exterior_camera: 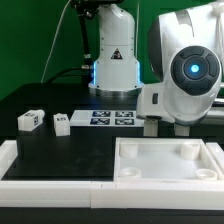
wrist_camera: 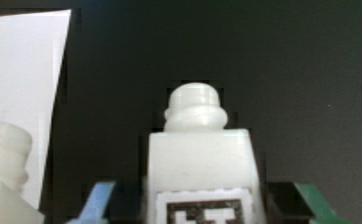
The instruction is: Assemble one leg
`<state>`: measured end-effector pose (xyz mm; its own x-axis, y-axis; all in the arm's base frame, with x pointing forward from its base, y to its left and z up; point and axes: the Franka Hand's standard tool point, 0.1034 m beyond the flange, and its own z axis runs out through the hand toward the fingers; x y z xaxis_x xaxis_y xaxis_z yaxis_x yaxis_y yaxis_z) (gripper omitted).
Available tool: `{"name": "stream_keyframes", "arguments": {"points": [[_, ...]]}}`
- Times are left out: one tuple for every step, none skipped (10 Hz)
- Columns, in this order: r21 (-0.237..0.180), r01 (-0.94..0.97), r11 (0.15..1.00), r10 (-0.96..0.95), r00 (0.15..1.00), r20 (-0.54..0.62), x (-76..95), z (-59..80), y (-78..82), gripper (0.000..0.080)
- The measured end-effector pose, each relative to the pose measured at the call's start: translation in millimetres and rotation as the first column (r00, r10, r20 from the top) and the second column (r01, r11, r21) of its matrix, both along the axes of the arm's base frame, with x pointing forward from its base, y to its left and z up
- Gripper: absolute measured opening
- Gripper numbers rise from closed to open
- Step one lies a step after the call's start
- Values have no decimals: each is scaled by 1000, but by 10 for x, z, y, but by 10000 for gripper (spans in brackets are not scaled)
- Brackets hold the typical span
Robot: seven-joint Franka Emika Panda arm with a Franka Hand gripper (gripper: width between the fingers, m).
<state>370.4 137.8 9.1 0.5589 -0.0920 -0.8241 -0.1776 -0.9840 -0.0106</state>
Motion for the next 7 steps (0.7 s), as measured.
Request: {"name": "stream_keyframes", "arguments": {"points": [[0,0,1000,0,1000,0,0,0,0,287],[0,0,1000,0,1000,0,0,0,0,287],[0,0,1000,0,1000,0,0,0,0,287],[1,-1,1000,1,1000,-7,5,28,-3,287],[6,-5,1000,5,1000,-12,87,209,-17,287],[9,-7,1000,7,1000,8,186,382,-22,287],[10,-8,1000,8,1000,18,250,516,-33,287]]}}
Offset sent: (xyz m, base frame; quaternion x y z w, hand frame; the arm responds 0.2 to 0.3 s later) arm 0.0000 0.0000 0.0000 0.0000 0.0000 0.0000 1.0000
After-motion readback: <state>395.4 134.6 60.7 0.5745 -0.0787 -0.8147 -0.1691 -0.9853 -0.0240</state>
